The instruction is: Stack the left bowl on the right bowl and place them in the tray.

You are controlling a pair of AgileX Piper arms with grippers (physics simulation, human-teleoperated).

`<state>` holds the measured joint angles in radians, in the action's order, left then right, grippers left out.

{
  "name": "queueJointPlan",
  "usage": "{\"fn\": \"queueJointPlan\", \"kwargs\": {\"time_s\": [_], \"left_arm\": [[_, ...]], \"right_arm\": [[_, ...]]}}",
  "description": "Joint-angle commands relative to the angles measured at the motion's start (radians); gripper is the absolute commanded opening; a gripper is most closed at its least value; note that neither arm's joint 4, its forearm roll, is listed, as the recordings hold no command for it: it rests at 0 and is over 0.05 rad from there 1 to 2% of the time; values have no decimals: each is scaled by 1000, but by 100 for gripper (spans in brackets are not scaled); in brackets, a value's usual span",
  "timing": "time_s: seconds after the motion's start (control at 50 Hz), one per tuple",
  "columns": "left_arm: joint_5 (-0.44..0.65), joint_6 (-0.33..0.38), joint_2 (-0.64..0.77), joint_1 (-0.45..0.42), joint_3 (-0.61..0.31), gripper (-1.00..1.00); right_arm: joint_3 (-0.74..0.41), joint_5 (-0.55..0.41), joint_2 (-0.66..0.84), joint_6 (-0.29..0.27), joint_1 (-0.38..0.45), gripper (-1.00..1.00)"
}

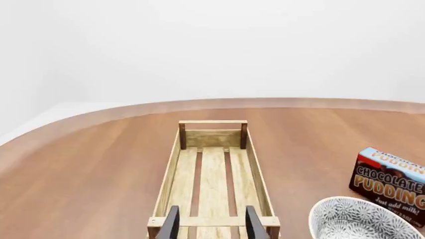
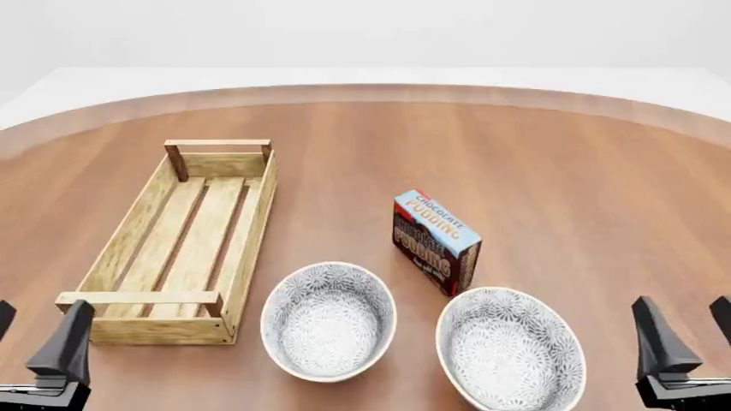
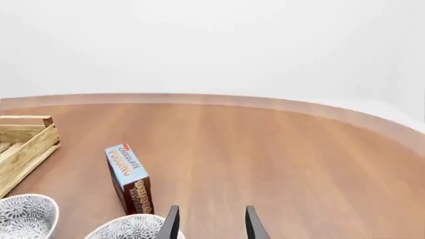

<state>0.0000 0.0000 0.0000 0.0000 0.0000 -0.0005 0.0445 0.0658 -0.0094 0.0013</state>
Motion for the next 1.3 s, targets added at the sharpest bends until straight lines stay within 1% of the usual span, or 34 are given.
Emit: {"fn": "queueJointPlan", "kwargs": {"time_s": [0.02,0.06,0.1,0.14,0.16,0.18,0.2,0.22,0.24,0.26,0.3,0.32,0.36,0.4,0.46,0.5,0.52,0.54,0.62,0.64,0.68,0.7,0.74,0.82,0.84,0.88,0.9,0.94,0.98,1.04,1.1,1.16,1.18,1.3], "left_arm": [[0,0,0,0,0,100],[0,0,0,0,0,100],[0,0,0,0,0,100],[0,0,0,0,0,100],[0,0,0,0,0,100],[0,0,0,0,0,100],[0,0,0,0,0,100],[0,0,0,0,0,100],[0,0,0,0,0,100],[0,0,0,0,0,100],[0,0,0,0,0,100],[0,0,0,0,0,100],[0,0,0,0,0,100],[0,0,0,0,0,100],[0,0,0,0,0,100],[0,0,0,0,0,100],[0,0,0,0,0,100],[0,0,0,0,0,100],[0,0,0,0,0,100],[0,0,0,0,0,100],[0,0,0,0,0,100],[0,0,0,0,0,100],[0,0,0,0,0,100],[0,0,0,0,0,100],[0,0,0,0,0,100],[0,0,0,0,0,100],[0,0,0,0,0,100],[0,0,0,0,0,100],[0,0,0,0,0,100],[0,0,0,0,0,100],[0,0,0,0,0,100],[0,0,0,0,0,100],[0,0,0,0,0,100],[0,0,0,0,0,100]], "right_arm": [[-4,108,161,-43,-7,100],[-22,82,159,-68,2,100],[-33,67,155,-74,13,100],[-72,7,135,-118,17,100],[-94,-19,130,-132,12,100],[-134,-52,144,-133,29,100],[-161,-56,177,-147,37,100],[-205,-69,219,-185,39,100],[-237,-75,245,-189,58,100],[-262,-72,289,-216,64,100],[-342,-97,350,-251,133,100],[-343,-97,351,-251,133,100],[-410,-107,439,-300,172,100],[-479,-133,517,-296,209,100],[-588,-172,640,-345,279,100],[-653,-206,702,-334,321,100],[-694,-227,749,-341,344,100],[-695,-227,750,-341,345,100],[-825,-306,871,-334,413,100],[-863,-330,902,-347,431,100],[-913,-363,960,-349,465,100],[-944,-380,985,-365,479,100],[-967,-396,1007,-372,492,100],[-1062,-458,1104,-415,549,100],[-1083,-474,1126,-414,558,100],[-1142,-515,1182,-388,589,100],[-1152,-520,1196,-396,595,100],[-1186,-546,1241,-382,629,100],[-1196,-550,1250,-380,637,100],[-1225,-570,1305,-370,657,100],[-1255,-593,1369,-333,696,100],[-1262,-598,1390,-335,701,100],[-1274,-607,1416,-321,718,100],[-1295,-618,1481,-301,749,100]]}}
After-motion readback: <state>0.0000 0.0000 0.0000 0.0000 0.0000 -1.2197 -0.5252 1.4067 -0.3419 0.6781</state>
